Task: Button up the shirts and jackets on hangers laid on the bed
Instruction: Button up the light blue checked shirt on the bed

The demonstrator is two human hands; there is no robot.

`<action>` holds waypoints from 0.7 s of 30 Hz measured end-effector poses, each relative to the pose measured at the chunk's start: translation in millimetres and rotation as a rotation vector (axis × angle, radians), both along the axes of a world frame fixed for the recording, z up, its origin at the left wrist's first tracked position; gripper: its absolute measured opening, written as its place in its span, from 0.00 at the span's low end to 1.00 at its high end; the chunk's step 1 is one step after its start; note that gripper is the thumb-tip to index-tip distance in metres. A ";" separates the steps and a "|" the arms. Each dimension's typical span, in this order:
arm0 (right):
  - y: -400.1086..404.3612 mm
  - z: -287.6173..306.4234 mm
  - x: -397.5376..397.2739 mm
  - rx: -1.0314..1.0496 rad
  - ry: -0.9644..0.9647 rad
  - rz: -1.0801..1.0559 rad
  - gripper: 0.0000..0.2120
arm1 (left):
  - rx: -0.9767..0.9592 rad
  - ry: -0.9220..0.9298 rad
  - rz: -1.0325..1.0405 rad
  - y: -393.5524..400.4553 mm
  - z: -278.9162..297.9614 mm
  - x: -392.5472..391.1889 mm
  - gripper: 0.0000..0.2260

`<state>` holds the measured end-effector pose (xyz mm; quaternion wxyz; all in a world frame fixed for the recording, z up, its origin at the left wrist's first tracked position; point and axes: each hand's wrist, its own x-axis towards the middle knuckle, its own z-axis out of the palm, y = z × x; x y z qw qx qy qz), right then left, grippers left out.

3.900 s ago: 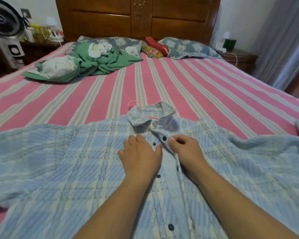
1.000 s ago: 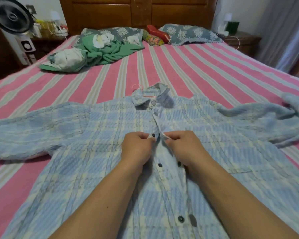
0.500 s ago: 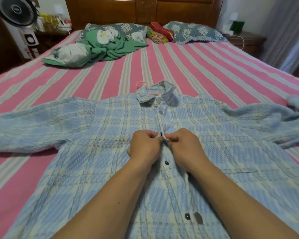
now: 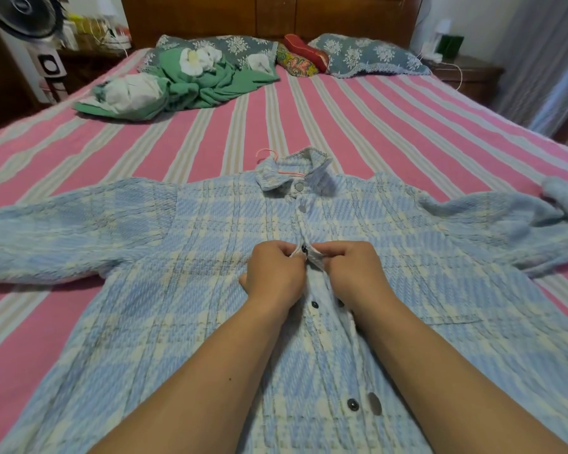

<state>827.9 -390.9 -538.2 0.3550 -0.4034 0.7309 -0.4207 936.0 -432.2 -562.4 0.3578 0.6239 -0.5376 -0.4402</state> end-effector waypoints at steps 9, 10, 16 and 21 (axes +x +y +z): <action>1.6 3.7 -1.0 0.038 -0.135 -0.018 0.18 | 0.038 0.069 0.009 -1.5 -0.3 1.0 0.15; 2.3 4.8 -0.7 0.037 -0.141 -0.014 0.17 | 0.040 0.081 0.000 -1.2 -0.4 1.3 0.09; 0.3 1.8 4.5 0.011 -0.104 0.030 0.14 | 0.128 0.113 0.021 -11.8 -8.6 1.2 0.09; -8.6 -12.5 2.2 0.034 0.098 0.081 0.12 | 0.159 0.043 -0.030 -12.5 -3.3 5.7 0.03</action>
